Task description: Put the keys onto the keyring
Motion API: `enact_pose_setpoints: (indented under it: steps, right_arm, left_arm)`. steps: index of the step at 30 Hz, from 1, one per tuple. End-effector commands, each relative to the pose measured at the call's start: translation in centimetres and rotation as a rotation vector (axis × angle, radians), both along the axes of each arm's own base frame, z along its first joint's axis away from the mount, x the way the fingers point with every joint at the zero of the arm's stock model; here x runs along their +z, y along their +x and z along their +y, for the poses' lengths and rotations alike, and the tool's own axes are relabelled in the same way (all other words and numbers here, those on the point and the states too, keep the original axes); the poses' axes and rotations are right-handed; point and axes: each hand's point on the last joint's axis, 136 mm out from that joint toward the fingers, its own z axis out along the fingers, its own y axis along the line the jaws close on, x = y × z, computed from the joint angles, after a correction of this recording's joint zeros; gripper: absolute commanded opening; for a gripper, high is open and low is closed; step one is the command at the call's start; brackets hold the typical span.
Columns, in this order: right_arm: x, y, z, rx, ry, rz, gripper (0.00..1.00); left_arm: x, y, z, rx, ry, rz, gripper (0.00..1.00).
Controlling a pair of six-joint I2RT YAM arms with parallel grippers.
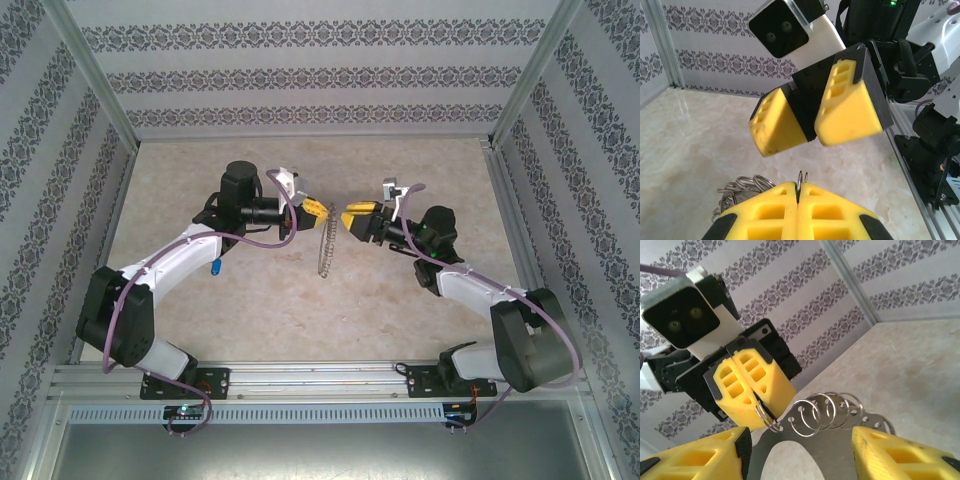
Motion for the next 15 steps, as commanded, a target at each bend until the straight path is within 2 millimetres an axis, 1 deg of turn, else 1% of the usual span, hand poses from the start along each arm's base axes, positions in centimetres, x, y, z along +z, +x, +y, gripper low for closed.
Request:
enact_pose_setpoints:
  steps: [1,6,15]
  right_arm:
    - [1.5,-0.8,1.1,0.066,-0.002,-0.089,0.55]
    - [1.4,-1.2,1.8,0.089,-0.007,-0.094,0.49]
    - [1.5,-1.5,2.8,0.118,-0.006,-0.095,0.43]
  left_arm:
    - [2.1,-1.6,-0.1,-0.051,-0.001,-0.057,0.00]
    - [2.1,-2.0,-0.1,-0.056,0.001,-0.041,0.00]
    - [2.5,-2.4,-0.1,-0.062,-0.006,-0.012,0.00]
